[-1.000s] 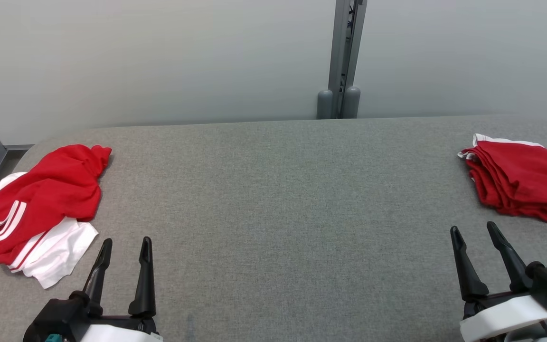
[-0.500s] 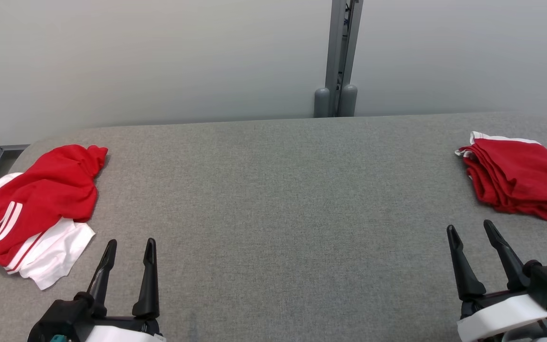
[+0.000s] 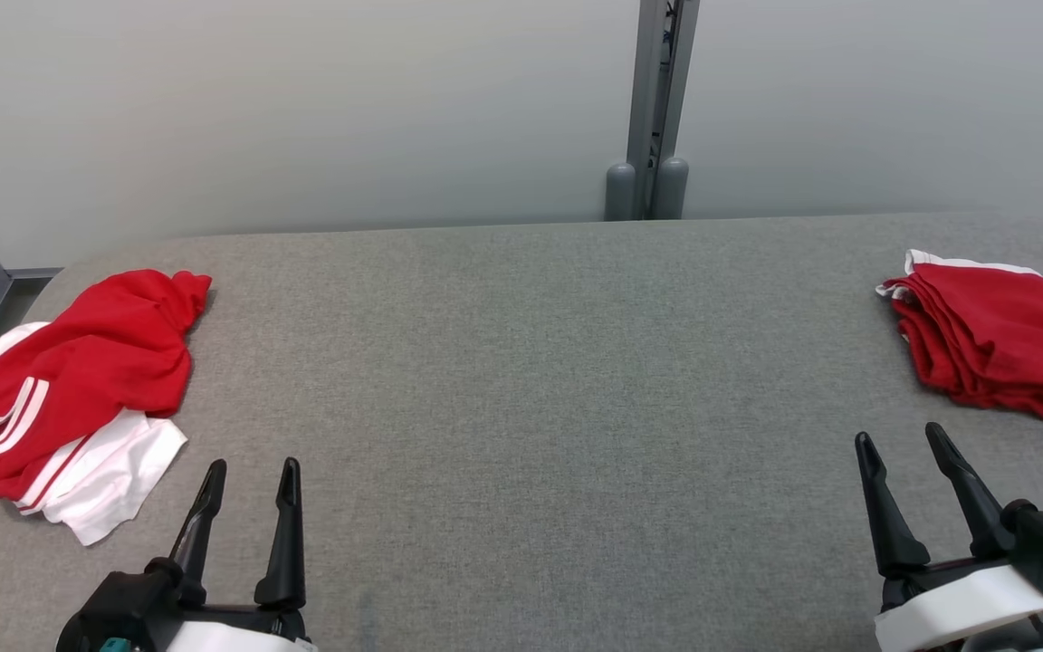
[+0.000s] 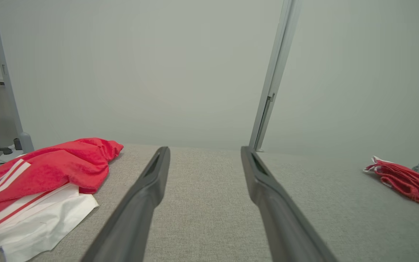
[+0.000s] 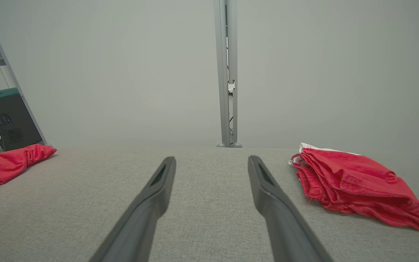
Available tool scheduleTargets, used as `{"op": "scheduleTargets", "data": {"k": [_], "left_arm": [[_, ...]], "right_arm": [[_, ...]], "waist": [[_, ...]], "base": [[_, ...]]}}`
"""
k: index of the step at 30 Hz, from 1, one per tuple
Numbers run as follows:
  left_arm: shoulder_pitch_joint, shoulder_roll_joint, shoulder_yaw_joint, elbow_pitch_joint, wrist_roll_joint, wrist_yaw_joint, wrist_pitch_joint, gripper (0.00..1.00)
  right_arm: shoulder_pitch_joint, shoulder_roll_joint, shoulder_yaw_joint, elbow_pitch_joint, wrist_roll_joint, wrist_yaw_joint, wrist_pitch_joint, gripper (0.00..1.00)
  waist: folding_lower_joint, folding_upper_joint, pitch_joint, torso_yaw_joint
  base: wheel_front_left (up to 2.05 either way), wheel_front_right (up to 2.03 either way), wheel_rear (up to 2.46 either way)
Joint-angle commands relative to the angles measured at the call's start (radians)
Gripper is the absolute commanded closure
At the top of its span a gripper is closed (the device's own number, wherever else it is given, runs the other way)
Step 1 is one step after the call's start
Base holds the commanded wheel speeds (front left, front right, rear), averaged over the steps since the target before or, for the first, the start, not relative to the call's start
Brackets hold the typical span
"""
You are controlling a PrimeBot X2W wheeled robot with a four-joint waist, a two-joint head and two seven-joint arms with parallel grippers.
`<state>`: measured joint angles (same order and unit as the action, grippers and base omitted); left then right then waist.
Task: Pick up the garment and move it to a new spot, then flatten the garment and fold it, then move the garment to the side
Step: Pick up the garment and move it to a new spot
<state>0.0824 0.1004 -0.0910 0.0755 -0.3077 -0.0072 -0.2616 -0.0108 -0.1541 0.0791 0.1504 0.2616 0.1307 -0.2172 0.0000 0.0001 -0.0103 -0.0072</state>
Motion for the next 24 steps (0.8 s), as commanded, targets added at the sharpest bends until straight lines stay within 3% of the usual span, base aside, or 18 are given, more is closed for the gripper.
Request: {"op": "scheduleTargets", "data": {"k": [1,5,24], "left_arm": [[-0.012,0.000,0.007,0.005,0.010,-0.005,-0.005,0.00],[-0.023,-0.001,0.011,0.012,0.017,-0.011,-0.005,0.00],[-0.023,0.019,0.044,0.051,-0.002,0.006,0.007,0.00]], "right_arm": [[0.000,0.001,-0.003,-0.004,0.000,0.000,-0.001,0.00],[-0.009,0.003,0.007,-0.001,0.008,0.000,0.000,0.00],[-0.062,0.022,0.126,0.078,0.069,0.000,-0.022,0.00]], "waist": [[0.0000,-0.0001,0.000,0.013],[0.0000,-0.0001,-0.003,0.054],[0.0000,-0.0001,-0.021,0.393]], "base": [[0.00,0.00,0.00],[0.00,0.00,0.00],[0.00,0.00,0.00]]}}
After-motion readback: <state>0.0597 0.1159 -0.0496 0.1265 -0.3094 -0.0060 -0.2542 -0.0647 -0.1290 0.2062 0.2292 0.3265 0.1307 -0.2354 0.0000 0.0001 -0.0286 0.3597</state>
